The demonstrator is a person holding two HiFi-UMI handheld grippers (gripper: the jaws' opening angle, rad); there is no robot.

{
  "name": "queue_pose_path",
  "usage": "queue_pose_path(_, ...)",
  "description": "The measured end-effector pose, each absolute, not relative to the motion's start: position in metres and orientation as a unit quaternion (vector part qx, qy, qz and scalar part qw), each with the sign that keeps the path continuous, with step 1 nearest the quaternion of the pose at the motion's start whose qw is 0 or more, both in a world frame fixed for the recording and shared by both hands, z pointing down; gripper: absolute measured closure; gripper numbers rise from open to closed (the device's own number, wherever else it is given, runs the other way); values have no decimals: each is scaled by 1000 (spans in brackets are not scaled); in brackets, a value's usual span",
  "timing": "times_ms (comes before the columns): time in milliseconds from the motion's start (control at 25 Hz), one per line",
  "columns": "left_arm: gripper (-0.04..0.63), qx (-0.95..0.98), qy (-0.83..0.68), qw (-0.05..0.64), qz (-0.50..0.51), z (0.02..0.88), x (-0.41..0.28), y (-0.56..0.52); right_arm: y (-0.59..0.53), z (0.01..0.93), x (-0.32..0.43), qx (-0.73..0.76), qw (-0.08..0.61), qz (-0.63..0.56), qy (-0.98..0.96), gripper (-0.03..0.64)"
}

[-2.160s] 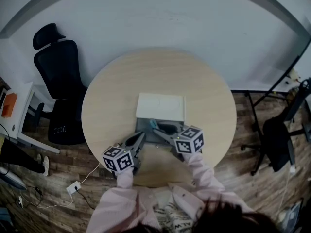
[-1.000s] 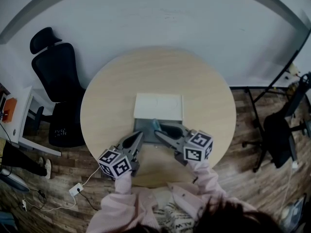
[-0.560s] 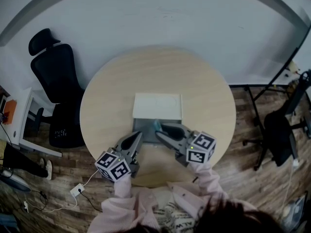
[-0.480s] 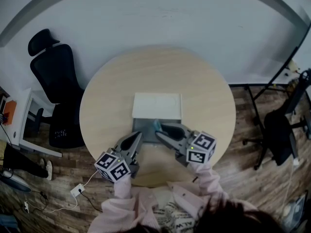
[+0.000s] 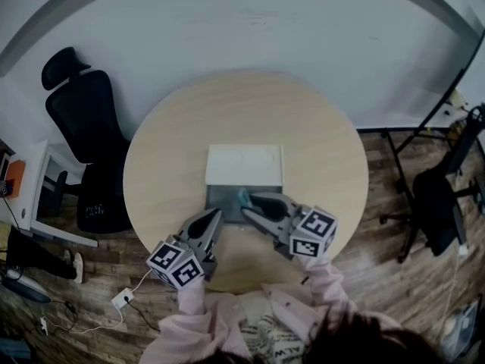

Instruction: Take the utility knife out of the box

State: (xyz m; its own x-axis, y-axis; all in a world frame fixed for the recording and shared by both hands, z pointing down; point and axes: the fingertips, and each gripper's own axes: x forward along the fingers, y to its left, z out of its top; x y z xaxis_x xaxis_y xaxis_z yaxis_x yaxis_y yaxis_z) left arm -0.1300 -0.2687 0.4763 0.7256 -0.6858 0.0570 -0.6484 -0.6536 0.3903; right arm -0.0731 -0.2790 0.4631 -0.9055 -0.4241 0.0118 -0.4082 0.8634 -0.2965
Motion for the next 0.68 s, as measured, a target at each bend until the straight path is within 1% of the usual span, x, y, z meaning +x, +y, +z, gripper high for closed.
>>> queue_pose_path(680,595,907,-366,204,-45,484,-128,-269,-280,473,-70,-218,16,-152,964,485)
